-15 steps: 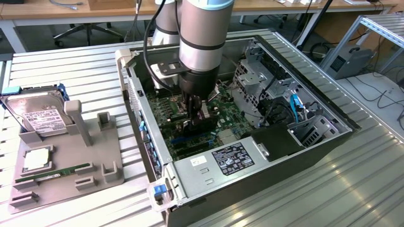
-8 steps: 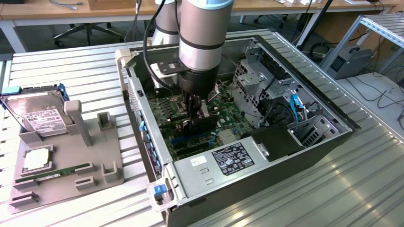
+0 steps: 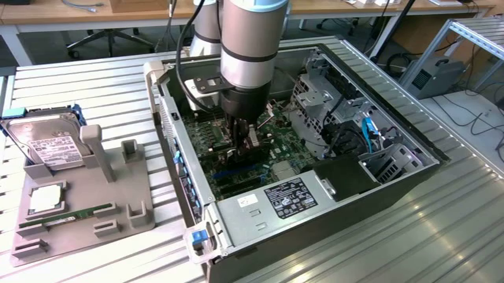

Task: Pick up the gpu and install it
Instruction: 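Insert the gpu into the slot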

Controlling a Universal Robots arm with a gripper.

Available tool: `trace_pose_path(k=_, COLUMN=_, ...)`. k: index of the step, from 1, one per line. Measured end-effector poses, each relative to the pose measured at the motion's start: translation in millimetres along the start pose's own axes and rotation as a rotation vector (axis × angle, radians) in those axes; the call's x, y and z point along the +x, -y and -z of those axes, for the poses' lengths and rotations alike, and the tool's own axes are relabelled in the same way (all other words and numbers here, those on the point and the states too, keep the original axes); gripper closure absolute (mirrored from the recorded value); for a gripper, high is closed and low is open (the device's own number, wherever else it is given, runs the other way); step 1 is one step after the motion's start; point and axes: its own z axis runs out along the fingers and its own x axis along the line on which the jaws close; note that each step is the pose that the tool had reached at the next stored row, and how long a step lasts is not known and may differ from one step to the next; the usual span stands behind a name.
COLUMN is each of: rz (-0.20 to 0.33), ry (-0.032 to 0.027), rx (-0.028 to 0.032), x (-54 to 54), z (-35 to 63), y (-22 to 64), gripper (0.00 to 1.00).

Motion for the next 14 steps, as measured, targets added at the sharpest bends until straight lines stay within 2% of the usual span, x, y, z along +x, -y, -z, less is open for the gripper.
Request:
trace_pose_path(k=5, rz=0.0, ry=0.0005, rx=-0.0001, x=0.0, z=-0.2, y=-0.3, gripper=0.73)
trace_pose_path(k=14, rz=0.0, ry=0.006, rx=-0.0002, x=-0.1, z=-1.7, y=-0.3, gripper=0.73)
